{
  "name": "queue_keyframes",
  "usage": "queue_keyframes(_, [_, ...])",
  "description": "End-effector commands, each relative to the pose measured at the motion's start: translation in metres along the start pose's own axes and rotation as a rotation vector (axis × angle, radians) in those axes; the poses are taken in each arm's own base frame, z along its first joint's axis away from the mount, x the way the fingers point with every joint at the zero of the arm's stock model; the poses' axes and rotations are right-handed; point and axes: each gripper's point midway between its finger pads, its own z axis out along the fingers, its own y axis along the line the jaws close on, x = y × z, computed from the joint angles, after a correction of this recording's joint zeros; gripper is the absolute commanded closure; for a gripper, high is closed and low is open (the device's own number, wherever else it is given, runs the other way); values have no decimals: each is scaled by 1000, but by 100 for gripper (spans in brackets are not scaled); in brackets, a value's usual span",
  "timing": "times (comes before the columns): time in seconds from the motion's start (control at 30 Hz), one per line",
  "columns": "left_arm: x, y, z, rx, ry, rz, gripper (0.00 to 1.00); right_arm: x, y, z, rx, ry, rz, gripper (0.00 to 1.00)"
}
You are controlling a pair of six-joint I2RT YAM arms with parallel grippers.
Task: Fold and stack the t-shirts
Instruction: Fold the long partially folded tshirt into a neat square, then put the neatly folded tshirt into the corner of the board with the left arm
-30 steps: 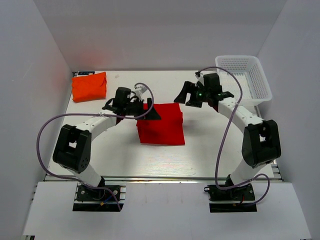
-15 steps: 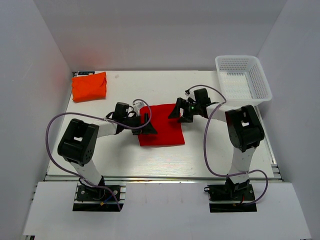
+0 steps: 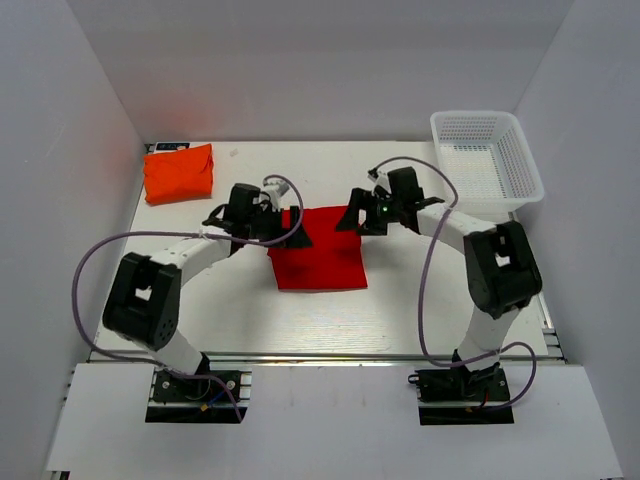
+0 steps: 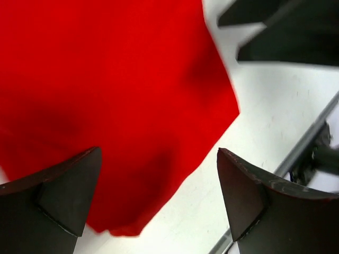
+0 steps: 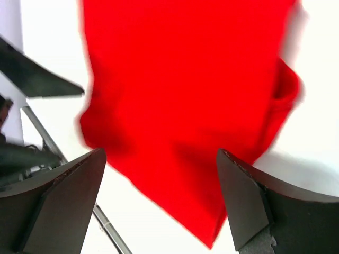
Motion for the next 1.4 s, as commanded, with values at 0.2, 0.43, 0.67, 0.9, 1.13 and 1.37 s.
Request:
queue_keyframes(0.2, [-51, 8, -76, -290, -241, 58, 0, -20, 38, -93, 142, -288, -208, 10])
queue_keyframes(0.43, [-27, 42, -56, -378, -162, -46, 0, -5, 27, -155, 313, -448, -211, 10])
queue_keyframes(0.67, [-5, 64, -19, -365, -82, -110, 0, 32, -1, -165, 400, -417, -194, 10])
queue_keyframes(0.9, [29, 70, 16, -309, 55, -156, 22, 41, -10, -172, 437, -422, -181, 10])
queue_keyframes(1.13, [35, 51, 29, -142, 48, -126, 62, 41, -10, -179, 448, -456, -180, 10])
queue_keyframes(1.37, [-16, 53, 23, -141, -29, 50, 100, 43, -19, -186, 497, -483, -176, 10])
